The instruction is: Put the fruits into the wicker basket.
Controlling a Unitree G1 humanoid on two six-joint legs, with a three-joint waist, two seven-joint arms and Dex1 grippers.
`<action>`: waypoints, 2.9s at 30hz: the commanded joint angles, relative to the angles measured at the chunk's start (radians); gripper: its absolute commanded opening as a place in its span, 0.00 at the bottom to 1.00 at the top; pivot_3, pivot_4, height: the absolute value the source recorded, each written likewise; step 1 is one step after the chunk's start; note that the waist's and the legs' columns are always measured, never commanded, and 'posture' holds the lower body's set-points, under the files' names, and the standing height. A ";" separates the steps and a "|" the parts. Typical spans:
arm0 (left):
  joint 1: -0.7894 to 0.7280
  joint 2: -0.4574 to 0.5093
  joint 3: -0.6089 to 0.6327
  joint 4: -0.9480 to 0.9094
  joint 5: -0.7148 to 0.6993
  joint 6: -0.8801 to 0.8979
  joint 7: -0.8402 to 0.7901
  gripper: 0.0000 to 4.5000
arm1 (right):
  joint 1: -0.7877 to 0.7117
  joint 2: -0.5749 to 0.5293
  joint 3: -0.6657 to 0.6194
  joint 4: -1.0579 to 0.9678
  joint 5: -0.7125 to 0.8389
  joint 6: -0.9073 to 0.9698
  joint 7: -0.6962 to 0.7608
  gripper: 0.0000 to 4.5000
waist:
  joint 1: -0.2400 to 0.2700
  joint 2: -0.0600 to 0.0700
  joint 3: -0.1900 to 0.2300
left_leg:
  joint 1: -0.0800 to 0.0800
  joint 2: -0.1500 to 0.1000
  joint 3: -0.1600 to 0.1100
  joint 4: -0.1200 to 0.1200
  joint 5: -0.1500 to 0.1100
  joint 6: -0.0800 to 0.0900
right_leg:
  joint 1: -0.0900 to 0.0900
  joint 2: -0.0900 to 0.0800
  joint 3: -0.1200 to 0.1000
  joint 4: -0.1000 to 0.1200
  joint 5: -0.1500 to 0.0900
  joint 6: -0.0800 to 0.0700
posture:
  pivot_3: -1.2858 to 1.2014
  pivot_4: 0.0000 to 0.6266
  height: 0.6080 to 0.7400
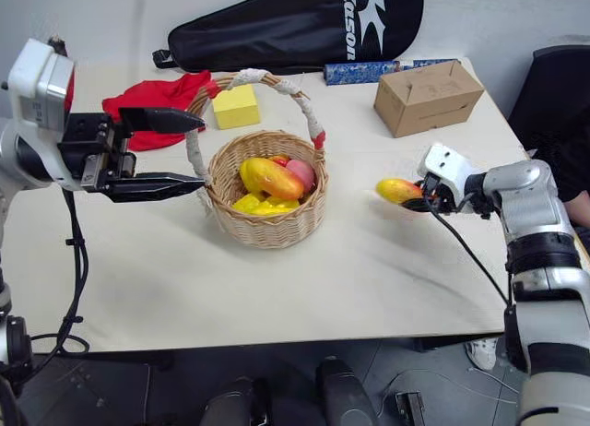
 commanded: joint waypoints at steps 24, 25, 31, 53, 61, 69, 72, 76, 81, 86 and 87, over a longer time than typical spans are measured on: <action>0.093 0.073 0.099 -0.033 -0.019 0.004 0.017 1.00 | -0.186 0.491 0.034 -0.594 0.374 0.699 -0.451 0.99 | 0.002 -0.001 -0.001 | -0.005 0.000 -0.001 0.000 0.000 0.000 | -0.006 -0.001 -0.001 0.000 0.000 -0.001 | 0.52 0.24 1.00; 0.092 0.071 0.097 -0.032 -0.018 0.002 0.018 1.00 | -0.177 0.479 0.014 -0.630 0.406 0.731 -0.448 0.99 | 0.002 -0.001 -0.001 | -0.005 0.000 -0.001 0.000 0.000 0.000 | -0.006 -0.001 -0.001 0.000 -0.001 -0.001 | 0.52 0.24 1.00; 0.090 0.054 0.089 -0.039 -0.021 0.001 0.027 1.00 | -0.098 0.313 -0.174 -0.832 0.600 0.921 -0.430 0.99 | 0.008 -0.001 -0.001 | -0.006 0.000 -0.001 -0.001 0.000 0.000 | -0.006 -0.001 -0.001 0.000 -0.001 -0.001 | 0.52 0.24 1.00; 0.043 0.004 0.067 -0.038 -0.028 0.010 0.051 1.00 | -0.188 0.593 -0.131 -0.239 0.297 0.416 -0.808 0.67 | -0.005 -0.002 -0.001 | -0.005 0.000 0.002 -0.003 0.000 -0.001 | -0.009 0.001 0.001 0.000 -0.001 -0.001 | 0.52 0.24 1.00; 0.037 0.000 0.059 -0.032 -0.023 0.002 0.051 1.00 | -0.116 0.564 -0.123 -0.379 0.310 0.436 -0.780 0.06 | 0.000 -0.002 -0.001 | -0.006 0.000 0.001 -0.002 0.000 -0.001 | -0.009 0.000 0.001 0.000 0.000 -0.001 | 0.52 0.24 1.00; -0.010 -0.033 0.014 0.010 -0.004 -0.021 0.022 1.00 | 0.001 0.399 -0.229 -0.631 0.376 0.540 -0.776 0.01 | 0.004 -0.002 -0.001 | -0.007 0.000 0.001 -0.003 0.000 -0.001 | -0.009 0.000 0.001 0.000 0.000 -0.001 | 0.52 0.24 1.00; -0.035 -0.056 -0.013 0.037 0.006 -0.036 0.004 1.00 | 0.057 0.255 -0.340 -0.679 0.382 0.574 -0.779 0.01 | 0.020 -0.002 -0.001 | -0.007 -0.001 0.001 -0.003 0.000 -0.001 | -0.009 -0.001 0.001 -0.001 -0.001 -0.001 | 0.52 0.24 1.00; -0.061 -0.086 -0.042 0.076 0.025 -0.060 -0.020 1.00 | 0.128 0.138 -0.468 -0.660 0.382 0.587 -0.804 0.01 | 0.028 -0.002 -0.001 | -0.007 -0.001 0.002 -0.003 0.000 -0.001 | -0.009 -0.001 0.001 -0.002 0.000 -0.001 | 0.52 0.24 1.00; -0.094 -0.117 -0.072 0.122 0.052 -0.085 -0.050 1.00 | 0.224 0.100 -0.540 -0.590 0.341 0.476 -0.822 0.01 | 0.017 -0.002 -0.001 | -0.005 0.000 0.004 -0.003 0.001 -0.001 | -0.009 0.001 0.003 -0.001 0.000 -0.001 | 0.52 0.24 1.00; -0.126 -0.135 -0.091 0.154 0.072 -0.098 -0.073 1.00 | 0.320 0.111 -0.542 -0.551 0.319 0.396 -0.824 0.05 | 0.013 -0.002 -0.001 | -0.005 0.000 0.004 -0.003 0.001 -0.002 | -0.009 0.002 0.003 0.000 0.000 -0.001 | 0.52 0.24 1.00; -0.130 -0.138 -0.092 0.158 0.076 -0.100 -0.076 1.00 | 0.337 0.114 -0.542 -0.550 0.322 0.394 -0.824 0.10 | 0.013 -0.002 -0.001 | -0.005 0.000 0.004 -0.003 0.001 -0.002 | -0.009 0.001 0.003 0.000 0.000 -0.001 | 0.52 0.24 1.00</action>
